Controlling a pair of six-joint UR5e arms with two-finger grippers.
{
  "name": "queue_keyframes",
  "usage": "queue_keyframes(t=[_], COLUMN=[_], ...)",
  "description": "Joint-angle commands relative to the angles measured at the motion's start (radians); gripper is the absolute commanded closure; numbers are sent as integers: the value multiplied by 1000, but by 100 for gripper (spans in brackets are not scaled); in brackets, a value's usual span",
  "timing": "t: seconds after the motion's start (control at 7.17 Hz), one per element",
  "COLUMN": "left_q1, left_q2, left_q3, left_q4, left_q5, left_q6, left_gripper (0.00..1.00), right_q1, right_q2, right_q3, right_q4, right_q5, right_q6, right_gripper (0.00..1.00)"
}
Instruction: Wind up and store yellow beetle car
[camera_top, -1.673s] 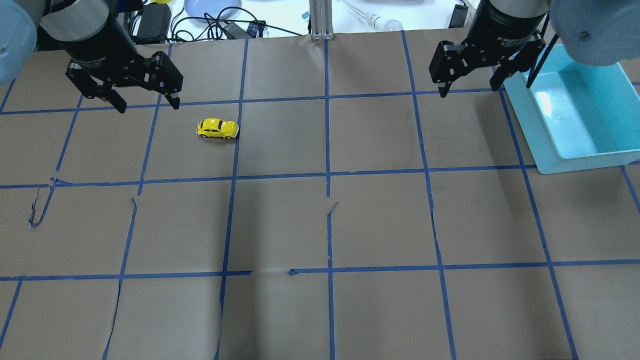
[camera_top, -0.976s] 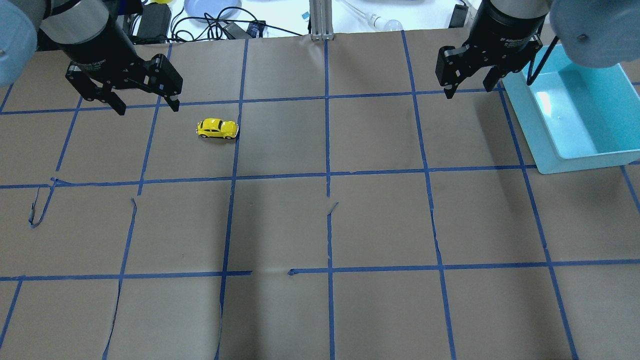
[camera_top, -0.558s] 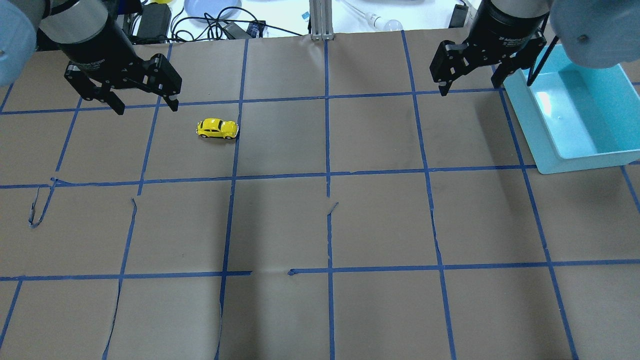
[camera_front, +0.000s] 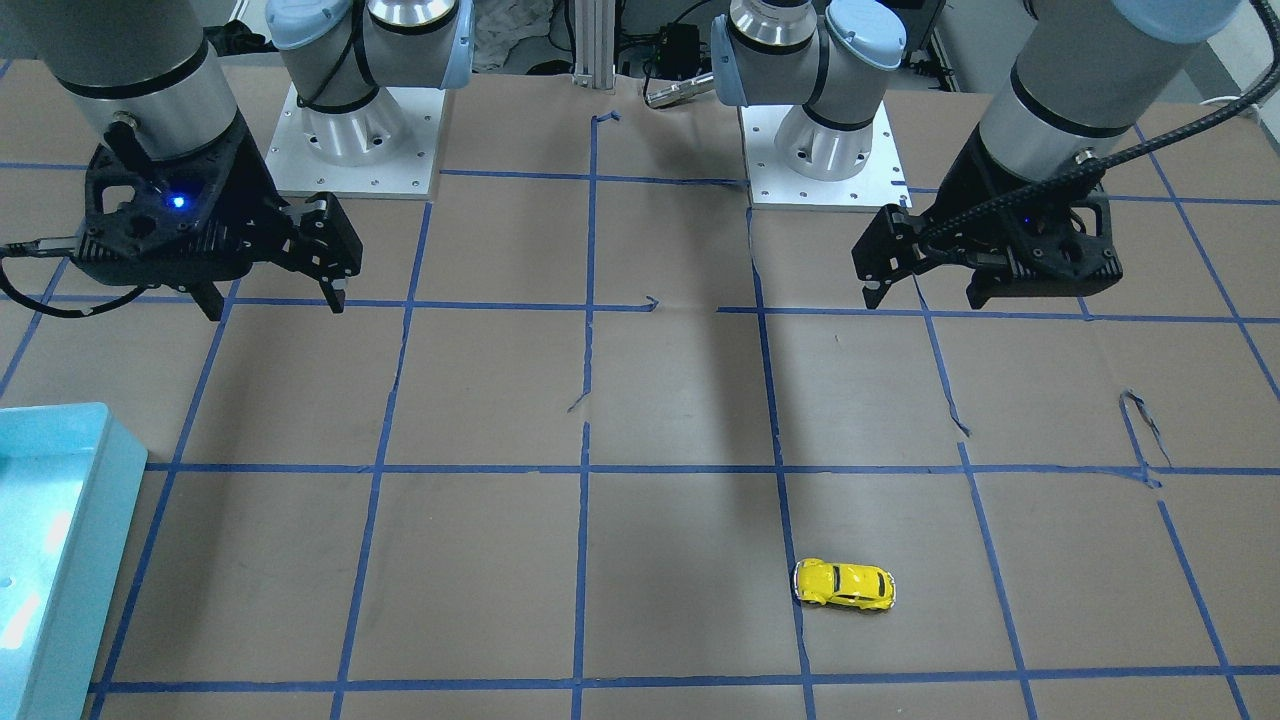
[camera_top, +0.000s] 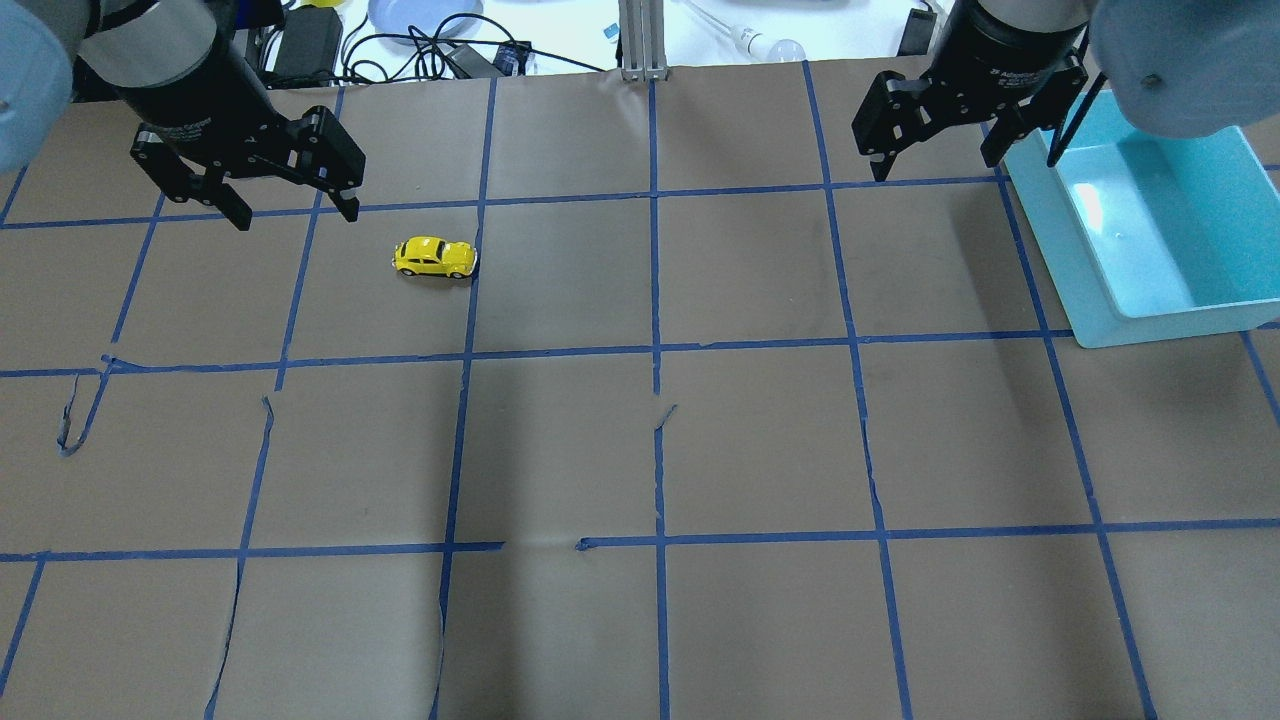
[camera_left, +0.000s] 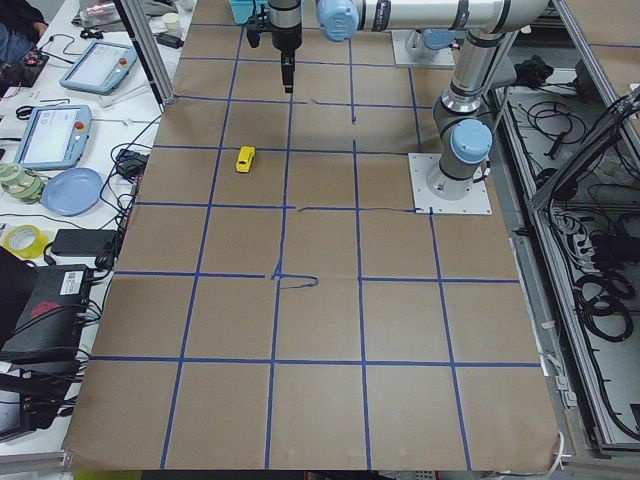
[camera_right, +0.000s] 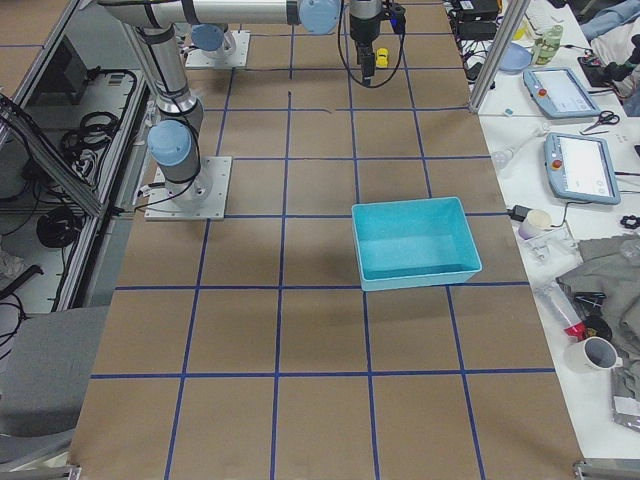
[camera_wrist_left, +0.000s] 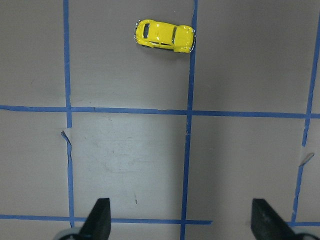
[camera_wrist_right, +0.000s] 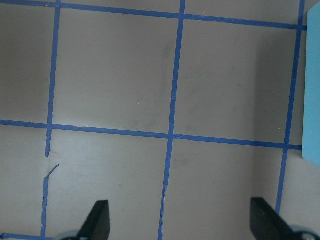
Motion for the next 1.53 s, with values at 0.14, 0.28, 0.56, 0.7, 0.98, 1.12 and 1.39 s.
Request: queue_keyframes(t=[0.14,0.28,0.56,0.7,0.98,1.12,1.39], left_q1=[2,2,2,2,7,19,39], left_q2=[0,0,0,0,0,-2,-47], left_q3=[0,0,0,0,0,0,0], left_q4=[2,2,2,2,2,3,21], left_q5=[3,10,9,4,6,10,10], left_q6=[0,2,2,2,3,14,0], left_gripper=[0,0,0,0,0,0,0], right_q1=[1,2,4,4,-5,-4,-5], right_q2=[-1,-3,-3,-1,-1,1,1], right_q3=[-1,1,2,1,-5,-1,-1], right_q4=[4,12,40,99,87,87,84], right_q5=[-8,-16,-66,-77,-62,-62,-64], right_q6=[133,123,121,130,121,120,117], right_gripper=[0,0,0,0,0,0,1])
